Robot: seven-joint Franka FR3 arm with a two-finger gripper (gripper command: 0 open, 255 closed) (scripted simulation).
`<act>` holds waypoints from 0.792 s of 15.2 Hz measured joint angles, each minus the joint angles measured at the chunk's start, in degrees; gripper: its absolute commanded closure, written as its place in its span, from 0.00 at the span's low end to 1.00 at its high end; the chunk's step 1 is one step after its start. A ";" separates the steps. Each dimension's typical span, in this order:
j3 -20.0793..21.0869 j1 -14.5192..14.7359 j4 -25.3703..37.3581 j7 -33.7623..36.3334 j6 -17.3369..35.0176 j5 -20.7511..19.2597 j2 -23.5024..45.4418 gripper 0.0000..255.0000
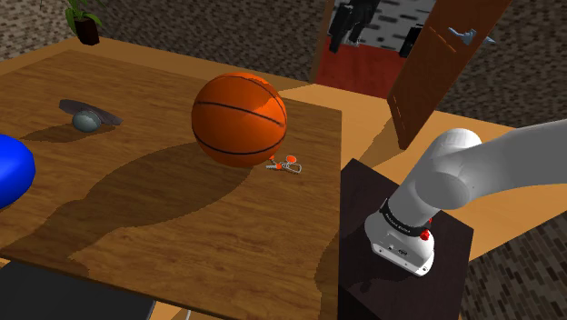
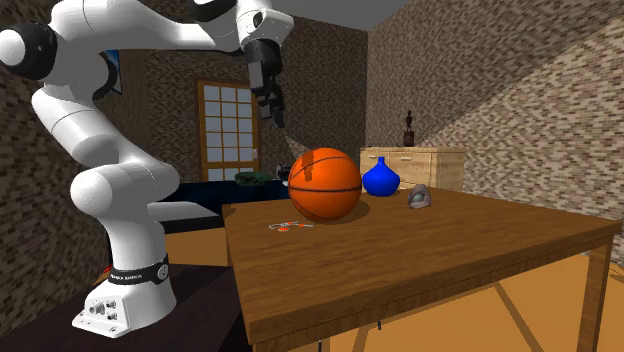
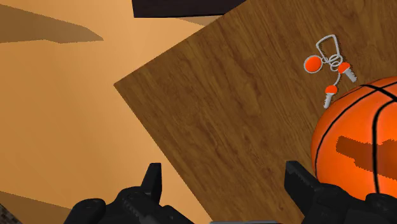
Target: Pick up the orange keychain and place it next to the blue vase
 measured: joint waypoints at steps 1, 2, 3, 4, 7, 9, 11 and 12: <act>0.00 0.00 0.00 0.00 0.00 0.00 0.00 0.00; 0.00 0.37 -0.87 -0.33 0.76 0.23 -0.32 0.00; 0.05 0.94 -2.51 -0.73 2.47 0.59 -0.50 0.00; 0.15 1.65 -4.50 -1.22 4.02 1.04 -1.33 0.00; 0.40 4.06 -10.31 -3.00 9.57 2.50 -2.86 0.00; 0.47 5.77 -13.93 -4.39 13.36 3.46 -3.56 0.00; 0.54 7.58 -18.26 -5.85 17.29 4.45 -4.84 0.00; 0.61 8.53 -19.73 -6.56 18.98 4.97 -5.08 0.00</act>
